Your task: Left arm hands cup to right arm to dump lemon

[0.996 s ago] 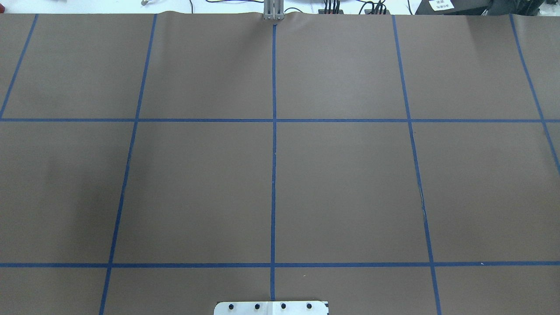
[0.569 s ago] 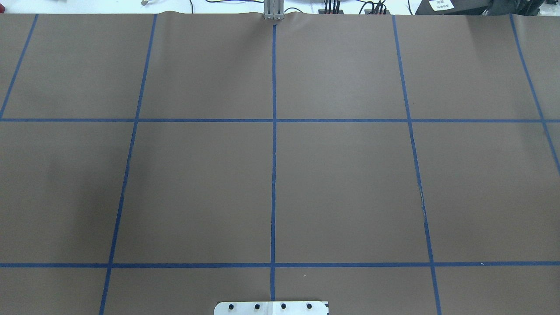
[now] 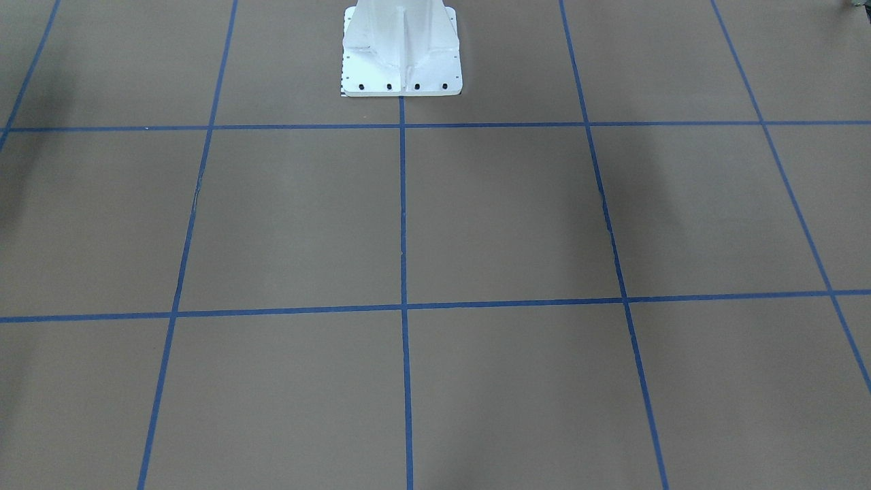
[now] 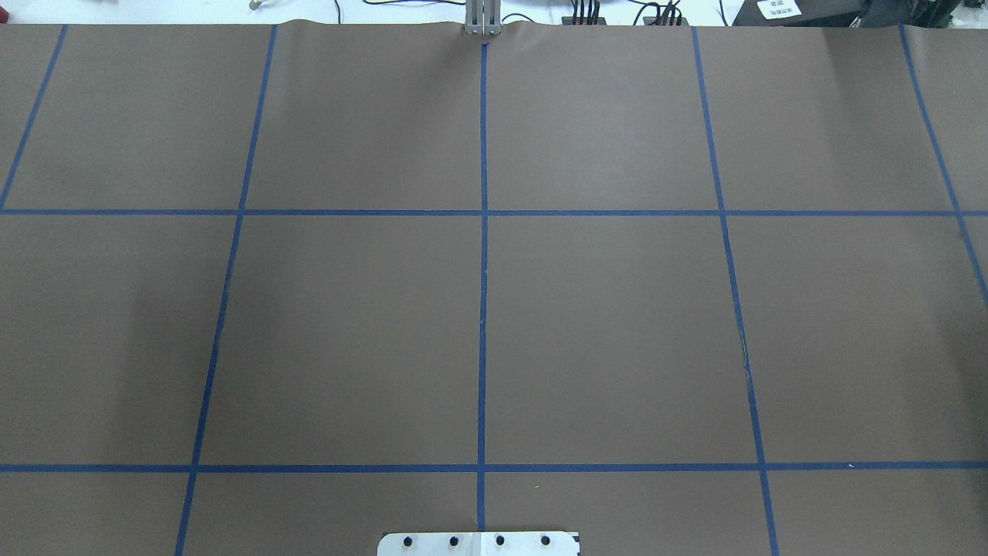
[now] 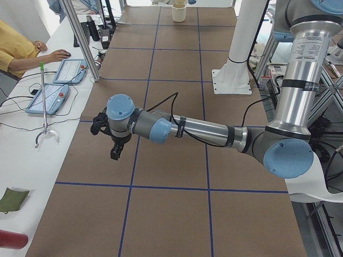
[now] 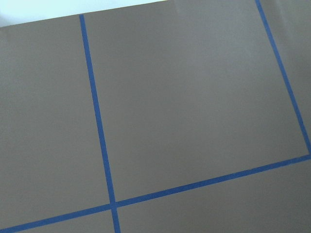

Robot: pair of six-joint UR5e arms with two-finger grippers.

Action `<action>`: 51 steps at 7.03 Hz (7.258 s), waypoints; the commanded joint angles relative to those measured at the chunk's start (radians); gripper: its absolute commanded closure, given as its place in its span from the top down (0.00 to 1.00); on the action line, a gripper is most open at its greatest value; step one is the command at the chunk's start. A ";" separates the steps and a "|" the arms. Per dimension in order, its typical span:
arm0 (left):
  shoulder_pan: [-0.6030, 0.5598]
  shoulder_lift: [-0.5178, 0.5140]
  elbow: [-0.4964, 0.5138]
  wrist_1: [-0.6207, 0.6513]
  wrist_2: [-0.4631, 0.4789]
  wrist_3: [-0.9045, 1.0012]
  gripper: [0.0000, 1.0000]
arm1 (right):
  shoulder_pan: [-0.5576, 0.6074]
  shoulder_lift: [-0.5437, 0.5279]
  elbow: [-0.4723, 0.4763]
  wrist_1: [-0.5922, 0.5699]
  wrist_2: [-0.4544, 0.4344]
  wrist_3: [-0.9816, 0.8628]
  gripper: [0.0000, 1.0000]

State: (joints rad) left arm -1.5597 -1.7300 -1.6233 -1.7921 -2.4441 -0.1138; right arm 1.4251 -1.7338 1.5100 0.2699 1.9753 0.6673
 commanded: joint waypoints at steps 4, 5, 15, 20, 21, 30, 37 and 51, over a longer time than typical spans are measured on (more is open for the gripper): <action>0.077 -0.133 -0.055 -0.107 -0.019 -0.354 1.00 | -0.170 0.270 -0.042 -0.183 -0.018 -0.069 0.00; 0.113 -0.152 -0.058 -0.109 -0.019 -0.424 1.00 | -0.245 0.316 -0.053 -0.208 -0.050 -0.084 0.00; 0.519 -0.486 -0.041 -0.174 0.161 -1.320 1.00 | -0.882 0.848 -0.118 -0.999 -1.030 -0.178 0.00; 0.703 -0.605 0.020 -0.184 0.433 -1.455 0.94 | -0.991 0.936 -0.140 -1.086 -1.155 -0.175 0.00; 0.717 -0.606 0.019 -0.185 0.450 -1.449 0.80 | -0.997 0.942 -0.140 -1.084 -1.155 -0.175 0.00; 0.768 -0.616 0.010 -0.185 0.447 -1.442 0.44 | -0.997 0.942 -0.133 -1.078 -1.152 -0.175 0.00; 0.779 -0.619 0.016 -0.185 0.445 -1.440 0.00 | -1.000 0.942 -0.126 -1.078 -1.155 -0.175 0.99; 0.713 -0.611 0.066 -0.168 0.447 -1.312 0.00 | -1.012 0.737 0.219 -1.160 -1.093 -0.132 1.00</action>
State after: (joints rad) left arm -0.8314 -2.3464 -1.5735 -1.9624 -1.9956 -1.4672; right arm 0.3413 -0.9974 1.7226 -0.8290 0.7895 0.5037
